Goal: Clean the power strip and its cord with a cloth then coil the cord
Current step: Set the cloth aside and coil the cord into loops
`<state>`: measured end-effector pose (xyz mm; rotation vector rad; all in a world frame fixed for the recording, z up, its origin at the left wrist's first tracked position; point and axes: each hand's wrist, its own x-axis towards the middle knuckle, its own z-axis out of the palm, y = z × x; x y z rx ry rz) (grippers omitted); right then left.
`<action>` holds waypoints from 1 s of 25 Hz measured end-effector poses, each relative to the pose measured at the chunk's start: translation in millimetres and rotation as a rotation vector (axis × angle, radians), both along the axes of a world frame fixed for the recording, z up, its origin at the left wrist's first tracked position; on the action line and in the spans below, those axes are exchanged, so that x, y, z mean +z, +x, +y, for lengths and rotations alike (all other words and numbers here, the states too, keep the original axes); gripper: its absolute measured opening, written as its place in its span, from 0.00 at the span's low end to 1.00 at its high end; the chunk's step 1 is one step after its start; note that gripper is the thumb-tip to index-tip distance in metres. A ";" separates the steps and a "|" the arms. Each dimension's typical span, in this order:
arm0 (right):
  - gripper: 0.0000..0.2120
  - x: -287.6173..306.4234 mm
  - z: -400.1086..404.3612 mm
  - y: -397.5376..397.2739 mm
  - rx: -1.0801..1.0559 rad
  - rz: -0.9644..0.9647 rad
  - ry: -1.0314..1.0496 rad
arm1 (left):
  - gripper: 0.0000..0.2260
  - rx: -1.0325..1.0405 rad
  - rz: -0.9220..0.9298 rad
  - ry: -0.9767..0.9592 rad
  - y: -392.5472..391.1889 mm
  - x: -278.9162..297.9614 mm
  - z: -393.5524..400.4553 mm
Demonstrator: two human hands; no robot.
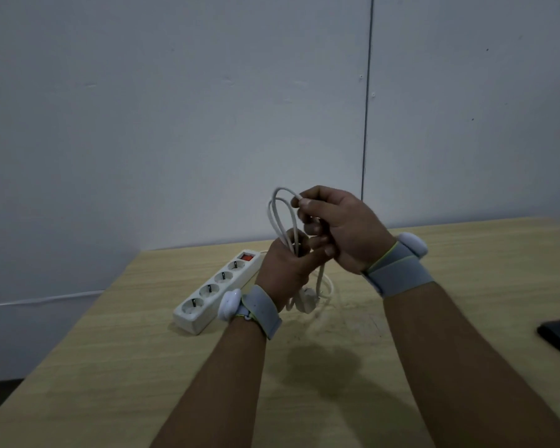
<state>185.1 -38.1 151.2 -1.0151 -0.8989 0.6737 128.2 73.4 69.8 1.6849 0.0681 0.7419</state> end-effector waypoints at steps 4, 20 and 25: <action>0.04 -1.7 5.8 -9.0 -0.064 0.027 -0.023 | 0.06 -0.062 -0.053 0.041 -6.4 5.4 2.8; 0.26 -46.6 26.5 -3.4 -0.117 -0.849 -0.452 | 0.18 -0.067 -0.297 -0.615 -20.2 24.5 20.7; 0.14 -54.0 36.6 -6.4 -0.078 -1.084 -0.616 | 0.20 -0.131 -0.325 -0.738 -26.7 30.2 17.8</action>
